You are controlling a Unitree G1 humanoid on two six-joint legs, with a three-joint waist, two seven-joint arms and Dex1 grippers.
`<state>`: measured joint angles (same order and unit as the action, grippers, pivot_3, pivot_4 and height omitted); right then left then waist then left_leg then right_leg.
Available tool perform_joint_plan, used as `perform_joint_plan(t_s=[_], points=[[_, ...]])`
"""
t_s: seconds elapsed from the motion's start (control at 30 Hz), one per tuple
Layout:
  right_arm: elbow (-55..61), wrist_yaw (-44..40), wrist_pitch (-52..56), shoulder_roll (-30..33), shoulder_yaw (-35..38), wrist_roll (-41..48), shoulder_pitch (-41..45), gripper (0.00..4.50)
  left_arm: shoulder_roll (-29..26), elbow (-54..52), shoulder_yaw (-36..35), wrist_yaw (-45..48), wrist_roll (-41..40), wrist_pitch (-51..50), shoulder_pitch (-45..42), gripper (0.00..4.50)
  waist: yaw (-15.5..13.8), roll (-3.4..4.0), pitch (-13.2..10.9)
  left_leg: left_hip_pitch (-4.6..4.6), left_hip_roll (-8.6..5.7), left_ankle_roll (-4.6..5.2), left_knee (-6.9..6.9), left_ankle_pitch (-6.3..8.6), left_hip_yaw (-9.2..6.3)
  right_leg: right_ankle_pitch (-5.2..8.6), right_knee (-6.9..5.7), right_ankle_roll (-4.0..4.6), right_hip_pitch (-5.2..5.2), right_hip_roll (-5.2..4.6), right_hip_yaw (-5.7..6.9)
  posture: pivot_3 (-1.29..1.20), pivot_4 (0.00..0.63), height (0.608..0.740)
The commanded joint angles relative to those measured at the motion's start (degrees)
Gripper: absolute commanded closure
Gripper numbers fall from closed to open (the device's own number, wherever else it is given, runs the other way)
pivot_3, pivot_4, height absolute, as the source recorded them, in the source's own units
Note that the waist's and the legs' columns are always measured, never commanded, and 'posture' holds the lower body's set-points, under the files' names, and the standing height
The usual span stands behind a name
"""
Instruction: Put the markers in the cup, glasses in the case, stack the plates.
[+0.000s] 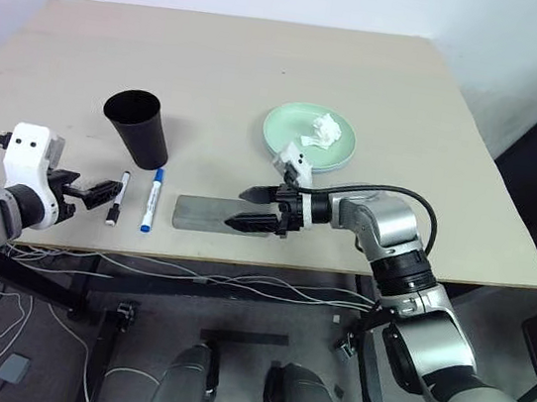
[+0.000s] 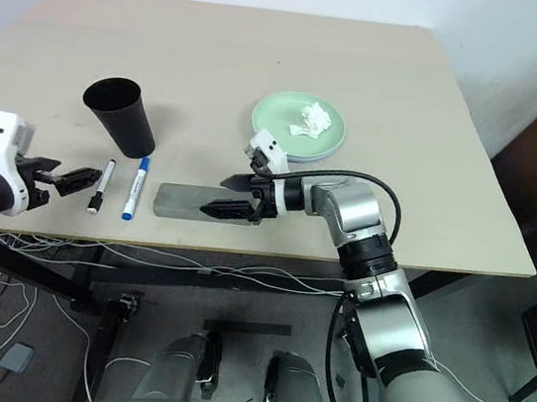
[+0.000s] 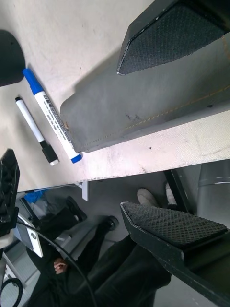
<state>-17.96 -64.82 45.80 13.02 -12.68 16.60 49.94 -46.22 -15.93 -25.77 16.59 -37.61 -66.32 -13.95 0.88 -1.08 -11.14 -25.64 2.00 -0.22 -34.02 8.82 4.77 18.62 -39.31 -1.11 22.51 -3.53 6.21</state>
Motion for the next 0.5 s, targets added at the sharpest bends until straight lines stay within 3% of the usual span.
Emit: perform_joint_plan(t_s=[0.03, 0.5], points=[[0.8, 1.2, -1.0, 0.5, 1.8, 1.3, 1.1, 0.04, -0.5, -1.0, 3.1, -2.6, 1.9, -4.7, -2.5, 0.00, 0.0, 0.00, 0.0, 0.00, 0.00, 0.00, 0.00, 0.00, 0.01, 0.00, 0.00, 0.00, 0.00, 0.00, 0.00, 0.00, 0.150, 0.740], [1.4, 3.5, -0.7, 2.5, 1.8, 2.0, 0.3, 0.04, 3.8, 11.7, 8.1, -5.2, 8.1, -9.5, -10.5, 0.00, -0.1, -0.05, 0.0, 0.01, -0.01, 0.00, -0.07, -0.01, 0.00, -0.01, -0.02, -0.01, -0.03, 0.01, 0.01, 0.00, 0.150, 0.740]])
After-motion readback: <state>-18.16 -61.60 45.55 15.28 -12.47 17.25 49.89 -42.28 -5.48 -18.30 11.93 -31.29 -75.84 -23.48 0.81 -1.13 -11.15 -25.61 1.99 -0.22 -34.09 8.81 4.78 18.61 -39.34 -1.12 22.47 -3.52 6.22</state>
